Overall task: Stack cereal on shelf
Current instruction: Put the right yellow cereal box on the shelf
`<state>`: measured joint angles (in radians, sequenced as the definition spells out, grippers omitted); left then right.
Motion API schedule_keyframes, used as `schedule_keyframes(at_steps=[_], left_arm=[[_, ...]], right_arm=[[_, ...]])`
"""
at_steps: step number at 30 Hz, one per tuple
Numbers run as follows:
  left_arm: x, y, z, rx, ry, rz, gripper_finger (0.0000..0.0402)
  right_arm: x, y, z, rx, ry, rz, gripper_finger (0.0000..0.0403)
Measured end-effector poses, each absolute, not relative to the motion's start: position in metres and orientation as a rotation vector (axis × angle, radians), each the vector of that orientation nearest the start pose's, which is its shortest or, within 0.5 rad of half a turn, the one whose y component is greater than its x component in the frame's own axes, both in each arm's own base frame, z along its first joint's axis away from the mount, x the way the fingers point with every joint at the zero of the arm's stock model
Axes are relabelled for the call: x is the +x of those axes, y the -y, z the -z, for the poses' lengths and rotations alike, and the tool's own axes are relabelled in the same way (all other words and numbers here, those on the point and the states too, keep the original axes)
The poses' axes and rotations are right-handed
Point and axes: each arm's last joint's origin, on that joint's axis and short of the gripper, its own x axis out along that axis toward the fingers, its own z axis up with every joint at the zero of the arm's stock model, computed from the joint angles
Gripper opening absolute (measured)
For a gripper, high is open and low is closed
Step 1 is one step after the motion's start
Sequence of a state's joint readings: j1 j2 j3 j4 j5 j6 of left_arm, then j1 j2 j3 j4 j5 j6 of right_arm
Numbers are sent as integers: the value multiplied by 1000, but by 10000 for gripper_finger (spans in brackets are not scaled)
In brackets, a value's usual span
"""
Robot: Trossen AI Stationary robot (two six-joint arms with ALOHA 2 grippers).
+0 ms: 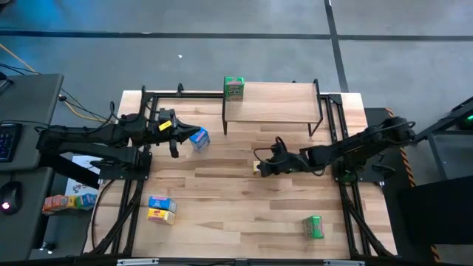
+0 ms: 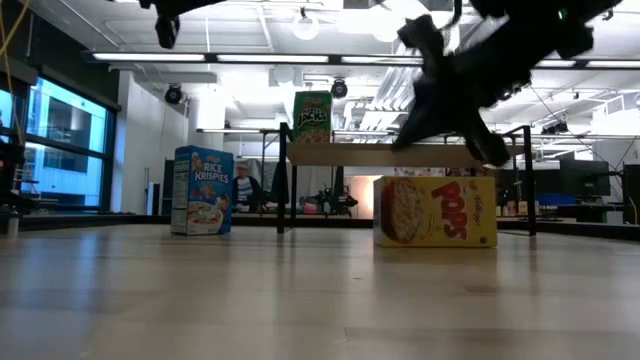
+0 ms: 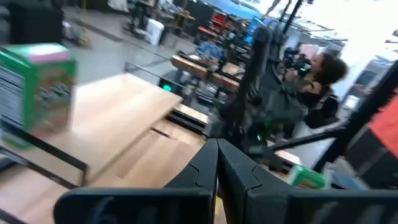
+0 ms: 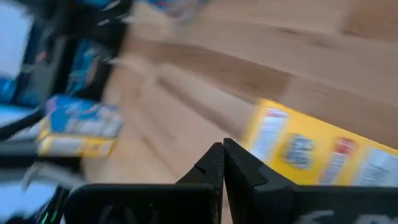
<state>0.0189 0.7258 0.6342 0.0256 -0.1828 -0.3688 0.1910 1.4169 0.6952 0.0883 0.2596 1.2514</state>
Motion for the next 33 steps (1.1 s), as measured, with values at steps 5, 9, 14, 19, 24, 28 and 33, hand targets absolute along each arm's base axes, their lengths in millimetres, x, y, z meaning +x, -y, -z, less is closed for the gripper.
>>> schedule_keyframes(at_steps=[5,9,14,19,24,28,33], left_arm=[[204,2,-287,-404,-156,-116,0],[242,16,-271,-382,-284,-88,0],[291,29,-247,-302,-426,-73,0],[335,35,-224,-229,-513,-79,0],[369,37,-204,-122,-567,-100,0],[385,37,-194,-71,-580,-131,0],[393,33,-178,-56,-609,-141,0]], right_arm=[[261,-45,-226,957,-543,358,0],[234,-39,-245,916,-661,448,0],[201,-34,-243,902,-850,636,0],[194,-35,-233,874,-938,726,0],[200,-37,-214,851,-977,754,0],[207,-39,-198,849,-990,758,0],[218,-41,-190,859,-971,744,0]])
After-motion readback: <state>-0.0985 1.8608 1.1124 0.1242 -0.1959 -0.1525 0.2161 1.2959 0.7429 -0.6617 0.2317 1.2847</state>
